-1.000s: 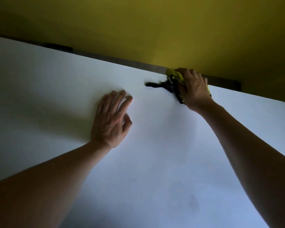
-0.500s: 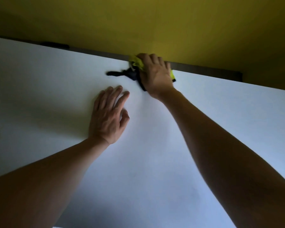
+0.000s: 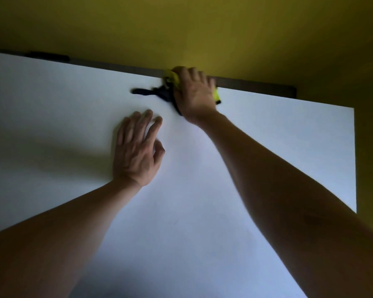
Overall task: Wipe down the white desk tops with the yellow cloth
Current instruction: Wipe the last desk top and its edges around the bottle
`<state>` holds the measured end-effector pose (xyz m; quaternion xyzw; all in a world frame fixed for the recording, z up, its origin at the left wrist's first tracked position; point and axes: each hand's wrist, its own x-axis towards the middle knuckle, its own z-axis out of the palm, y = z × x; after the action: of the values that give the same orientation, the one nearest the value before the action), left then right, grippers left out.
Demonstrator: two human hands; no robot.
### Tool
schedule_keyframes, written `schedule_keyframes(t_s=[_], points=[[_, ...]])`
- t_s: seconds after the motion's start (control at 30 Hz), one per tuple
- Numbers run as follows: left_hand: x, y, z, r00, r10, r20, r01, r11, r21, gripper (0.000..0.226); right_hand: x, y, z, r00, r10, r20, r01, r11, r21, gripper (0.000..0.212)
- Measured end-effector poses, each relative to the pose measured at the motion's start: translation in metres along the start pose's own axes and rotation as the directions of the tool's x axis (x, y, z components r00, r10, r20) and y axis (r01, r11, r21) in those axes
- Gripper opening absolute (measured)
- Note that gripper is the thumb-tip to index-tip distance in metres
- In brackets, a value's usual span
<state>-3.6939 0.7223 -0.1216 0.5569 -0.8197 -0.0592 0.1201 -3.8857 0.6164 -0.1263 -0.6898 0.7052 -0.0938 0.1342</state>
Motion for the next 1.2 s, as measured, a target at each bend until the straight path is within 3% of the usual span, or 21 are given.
schedule_keyframes(t_s=[0.17, 0.27, 0.43, 0.53, 0.63, 0.83, 0.97, 1.2], points=[[-0.001, 0.0, -0.001, 1.0, 0.006, 0.007, -0.006, 1.0, 0.018, 0.059, 0.013, -0.029, 0.009, 0.994, -0.108, 0.025, 0.107, 0.994, 0.021, 0.049], [0.0, 0.0, -0.002, 1.0, 0.017, 0.015, -0.018, 0.999, 0.03, 0.06, -0.006, 0.019, -0.007, 0.997, -0.08, 0.009, 0.08, 0.996, 0.048, 0.051], [0.0, -0.003, 0.0, 1.0, 0.027, 0.003, -0.027, 0.999, 0.037, 0.057, -0.052, 0.145, -0.049, 0.994, 0.104, -0.024, -0.104, 0.994, -0.027, 0.056], [-0.003, 0.003, 0.005, 0.999, 0.026, -0.034, -0.024, 0.998, 0.059, 0.053, -0.064, 0.178, -0.063, 0.984, 0.175, -0.025, -0.176, 0.983, -0.042, 0.051], [-0.006, 0.012, 0.012, 0.999, -0.028, -0.045, 0.032, 0.996, 0.086, 0.049, -0.056, 0.158, -0.056, 0.985, 0.165, -0.049, -0.167, 0.985, -0.046, 0.054], [-0.009, 0.033, 0.008, 0.994, -0.106, 0.013, 0.103, 0.985, 0.14, 0.052, -0.022, 0.056, -0.02, 0.998, -0.061, -0.02, 0.061, 0.998, 0.02, 0.046], [-0.007, 0.097, 0.017, 0.998, 0.039, 0.043, -0.043, 0.995, 0.087, 0.054, -0.025, 0.076, -0.023, 0.995, -0.095, -0.036, 0.096, 0.995, 0.033, 0.045], [0.015, 0.225, 0.058, 0.963, 0.266, 0.034, -0.261, 0.958, -0.122, 0.051, -0.07, 0.213, -0.071, 0.998, 0.025, -0.057, -0.023, 0.999, 0.026, 0.046]])
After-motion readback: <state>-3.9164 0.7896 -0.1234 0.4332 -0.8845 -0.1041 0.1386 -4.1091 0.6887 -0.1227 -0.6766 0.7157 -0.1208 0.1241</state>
